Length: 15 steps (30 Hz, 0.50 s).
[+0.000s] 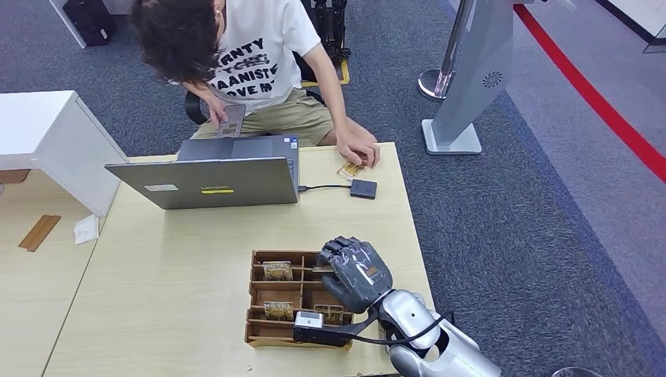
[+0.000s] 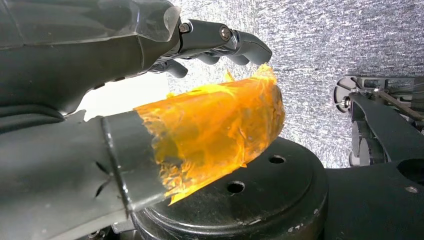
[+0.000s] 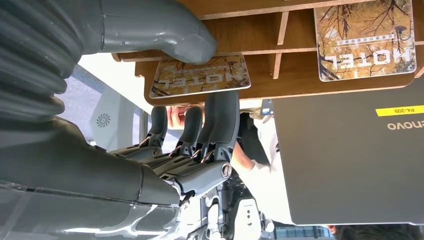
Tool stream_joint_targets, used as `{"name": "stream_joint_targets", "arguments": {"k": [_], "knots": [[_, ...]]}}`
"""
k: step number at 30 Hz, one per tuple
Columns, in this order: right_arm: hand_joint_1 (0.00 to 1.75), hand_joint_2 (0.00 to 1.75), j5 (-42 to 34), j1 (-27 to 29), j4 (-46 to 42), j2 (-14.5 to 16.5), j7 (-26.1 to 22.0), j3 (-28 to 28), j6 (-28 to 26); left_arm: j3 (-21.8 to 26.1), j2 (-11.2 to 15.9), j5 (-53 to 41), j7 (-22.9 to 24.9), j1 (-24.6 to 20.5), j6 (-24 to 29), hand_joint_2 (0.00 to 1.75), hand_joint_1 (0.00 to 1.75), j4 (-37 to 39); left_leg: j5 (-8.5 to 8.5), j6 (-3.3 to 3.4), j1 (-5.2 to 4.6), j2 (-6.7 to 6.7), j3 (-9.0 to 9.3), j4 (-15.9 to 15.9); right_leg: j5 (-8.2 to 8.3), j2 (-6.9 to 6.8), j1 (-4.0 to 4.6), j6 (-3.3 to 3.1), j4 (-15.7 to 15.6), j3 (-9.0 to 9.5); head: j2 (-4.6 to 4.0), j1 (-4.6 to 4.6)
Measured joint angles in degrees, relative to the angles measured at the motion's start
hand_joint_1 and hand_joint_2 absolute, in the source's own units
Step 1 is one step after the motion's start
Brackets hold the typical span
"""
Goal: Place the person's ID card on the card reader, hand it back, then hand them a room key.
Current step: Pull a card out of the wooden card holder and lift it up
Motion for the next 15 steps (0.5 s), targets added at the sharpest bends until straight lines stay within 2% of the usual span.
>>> {"name": "stream_joint_targets", "arguments": {"k": [4,12,15], "knots": [[1.01,1.75,0.01,0.0,0.06,0.0,0.0,-0.01,0.0,-0.02,-0.01,0.03,0.0,0.0,0.0,0.0,0.0,0.06,0.0,0.0,0.0,0.0,0.0,0.0,0.0,0.0,0.0,0.0,0.0,0.0,0.0,0.0],[1.58,1.75,0.07,-0.13,0.18,0.02,0.0,-0.2,0.11,-0.05,0.0,0.2,0.0,0.0,0.03,0.0,0.0,0.32,0.0,0.0,0.0,0.0,0.0,0.0,0.0,0.0,0.0,0.0,0.0,0.0,0.0,0.0],[1.63,1.75,0.09,-0.2,0.19,0.02,0.0,-0.27,0.15,-0.06,0.0,0.29,0.0,0.0,0.04,0.0,0.0,0.32,0.0,0.0,0.0,0.0,0.0,0.0,0.0,0.0,0.0,0.0,0.0,0.0,0.0,0.0]]}}
